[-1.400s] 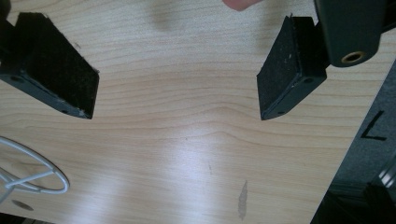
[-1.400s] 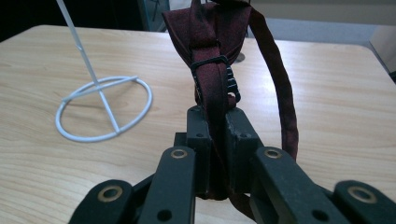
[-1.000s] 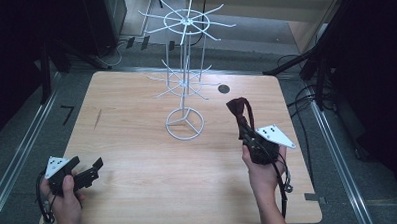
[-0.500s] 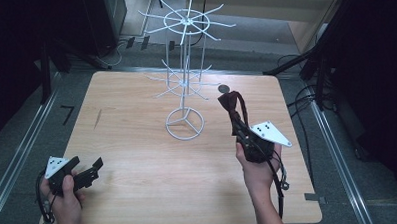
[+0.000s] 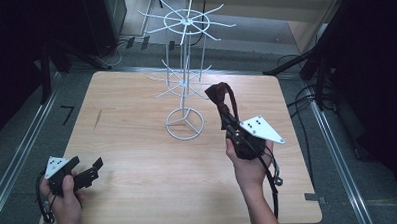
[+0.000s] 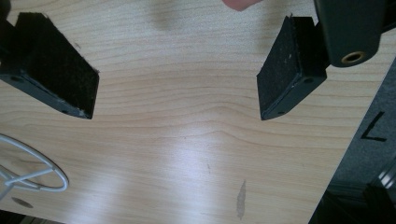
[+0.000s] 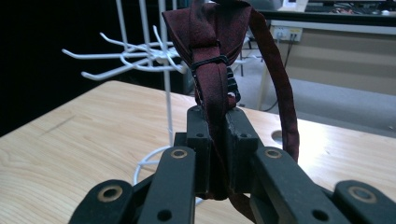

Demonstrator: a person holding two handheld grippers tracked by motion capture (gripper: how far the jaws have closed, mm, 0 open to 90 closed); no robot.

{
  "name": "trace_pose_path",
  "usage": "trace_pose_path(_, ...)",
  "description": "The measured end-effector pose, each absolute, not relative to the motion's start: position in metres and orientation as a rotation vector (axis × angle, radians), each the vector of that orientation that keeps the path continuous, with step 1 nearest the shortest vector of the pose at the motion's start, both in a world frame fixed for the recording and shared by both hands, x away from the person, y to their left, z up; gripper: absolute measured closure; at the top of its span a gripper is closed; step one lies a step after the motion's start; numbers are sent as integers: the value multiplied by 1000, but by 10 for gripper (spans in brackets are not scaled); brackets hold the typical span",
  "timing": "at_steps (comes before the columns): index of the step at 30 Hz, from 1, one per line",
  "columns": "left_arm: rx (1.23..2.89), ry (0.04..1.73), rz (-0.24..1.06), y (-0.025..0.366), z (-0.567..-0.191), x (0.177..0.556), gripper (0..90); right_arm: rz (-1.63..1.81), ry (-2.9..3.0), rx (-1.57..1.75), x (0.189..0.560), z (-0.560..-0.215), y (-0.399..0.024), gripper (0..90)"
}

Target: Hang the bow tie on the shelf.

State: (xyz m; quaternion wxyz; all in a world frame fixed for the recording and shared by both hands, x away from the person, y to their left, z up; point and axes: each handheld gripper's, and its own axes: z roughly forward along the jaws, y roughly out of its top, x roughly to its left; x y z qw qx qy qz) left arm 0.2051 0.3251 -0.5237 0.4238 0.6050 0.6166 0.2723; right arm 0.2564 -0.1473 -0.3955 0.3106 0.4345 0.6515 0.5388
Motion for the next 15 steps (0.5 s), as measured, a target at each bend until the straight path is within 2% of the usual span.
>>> trace_pose_path(15, 1510, 1543, 679, 326, -524, 205, 136, 1453, 1763, 1056, 261, -394, -108, 835)
